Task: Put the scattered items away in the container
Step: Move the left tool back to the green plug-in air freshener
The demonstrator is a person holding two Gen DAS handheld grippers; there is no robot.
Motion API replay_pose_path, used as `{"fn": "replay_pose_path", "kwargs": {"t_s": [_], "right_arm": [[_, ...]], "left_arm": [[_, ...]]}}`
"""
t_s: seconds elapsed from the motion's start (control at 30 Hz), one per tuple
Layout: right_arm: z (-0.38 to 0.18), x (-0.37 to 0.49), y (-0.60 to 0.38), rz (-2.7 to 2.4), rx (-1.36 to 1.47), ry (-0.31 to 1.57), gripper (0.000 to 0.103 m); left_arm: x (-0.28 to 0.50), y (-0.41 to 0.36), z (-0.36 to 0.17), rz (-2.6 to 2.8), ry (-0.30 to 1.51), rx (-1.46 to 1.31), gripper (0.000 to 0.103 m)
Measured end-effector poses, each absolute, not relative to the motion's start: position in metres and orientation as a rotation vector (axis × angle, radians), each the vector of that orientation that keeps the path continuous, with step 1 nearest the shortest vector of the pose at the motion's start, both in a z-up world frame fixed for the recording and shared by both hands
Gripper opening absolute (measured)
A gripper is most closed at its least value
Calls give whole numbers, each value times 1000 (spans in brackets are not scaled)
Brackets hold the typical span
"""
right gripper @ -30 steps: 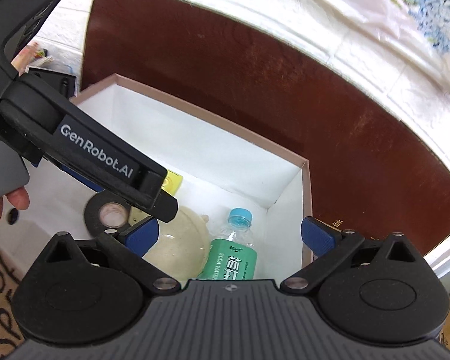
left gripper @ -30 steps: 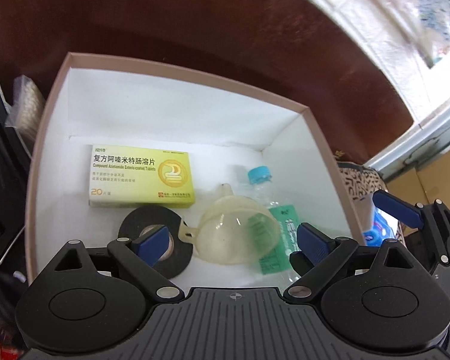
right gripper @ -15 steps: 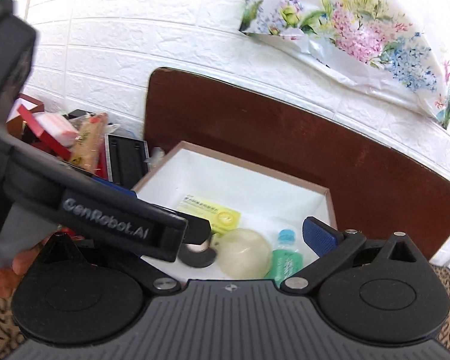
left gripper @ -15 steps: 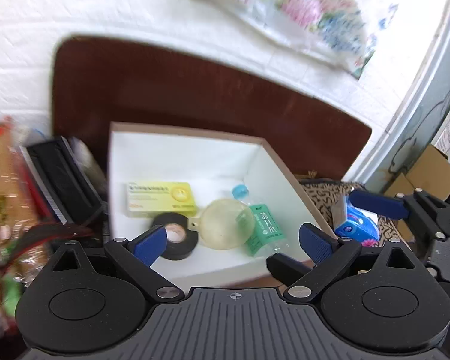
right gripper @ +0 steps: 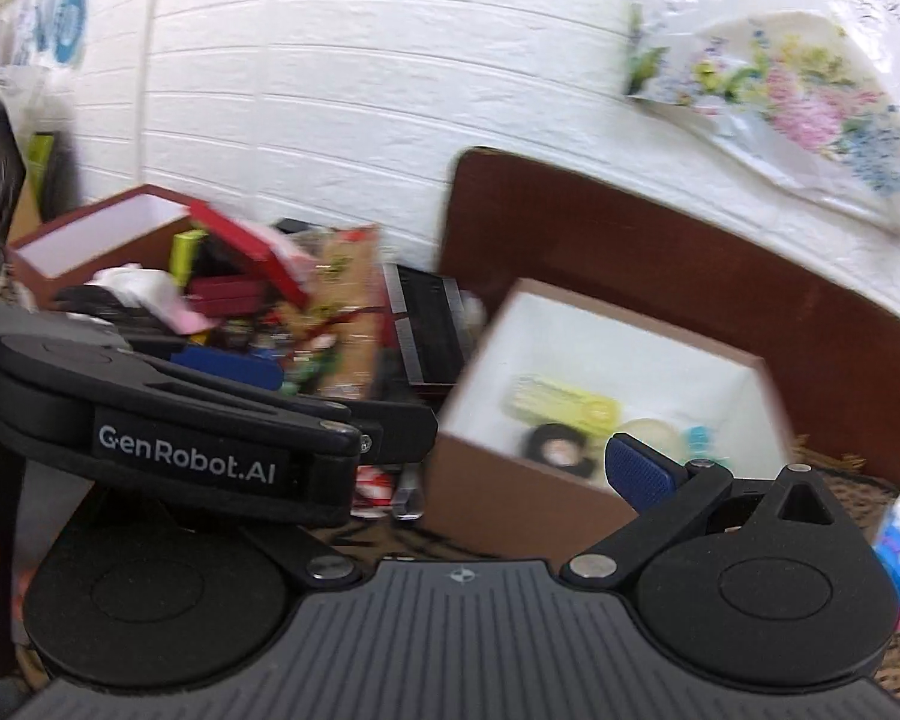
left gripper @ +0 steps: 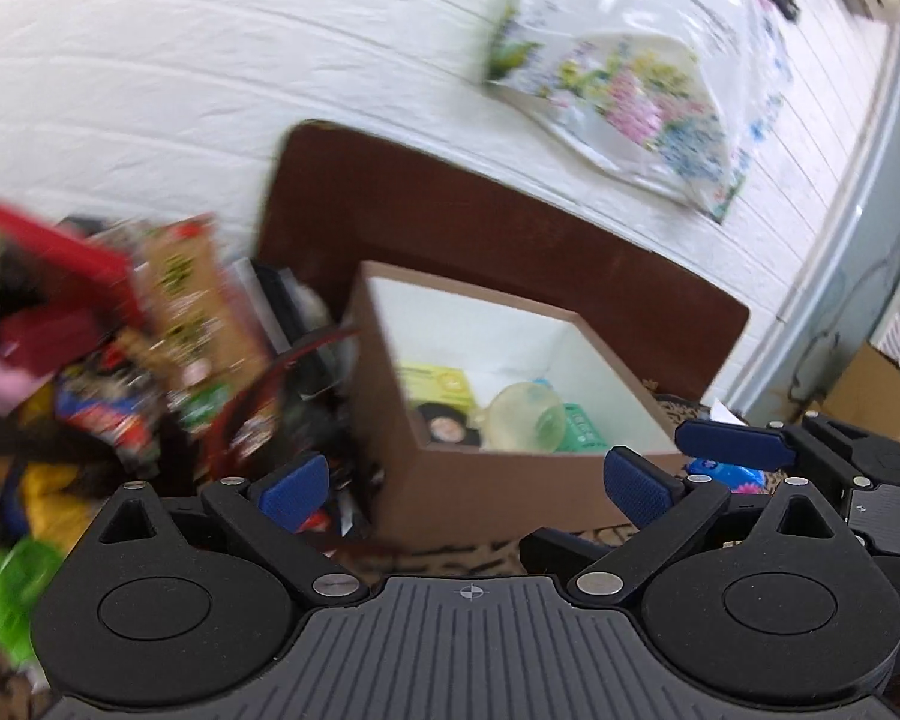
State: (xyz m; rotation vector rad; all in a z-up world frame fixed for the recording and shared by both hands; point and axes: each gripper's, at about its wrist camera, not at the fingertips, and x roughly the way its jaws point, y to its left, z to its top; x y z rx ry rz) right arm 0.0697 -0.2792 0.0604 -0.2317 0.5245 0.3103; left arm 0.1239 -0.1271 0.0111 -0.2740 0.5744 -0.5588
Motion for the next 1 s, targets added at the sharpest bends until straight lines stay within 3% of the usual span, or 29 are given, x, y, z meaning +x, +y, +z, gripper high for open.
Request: {"fn": "replay_pose_path", "kwargs": {"t_s": [0.33, 0.63, 1.0], "right_arm": [[-10, 31, -220, 494, -108, 557, 103], [-60, 31, -186, 478, -47, 635, 103], [-93, 41, -134, 594, -59, 702, 99]], "left_arm": [[72, -39, -48, -466, 563, -227, 103], [73, 18, -95, -325, 645, -225, 103], [102, 53, -107, -314, 660, -281, 93]]}}
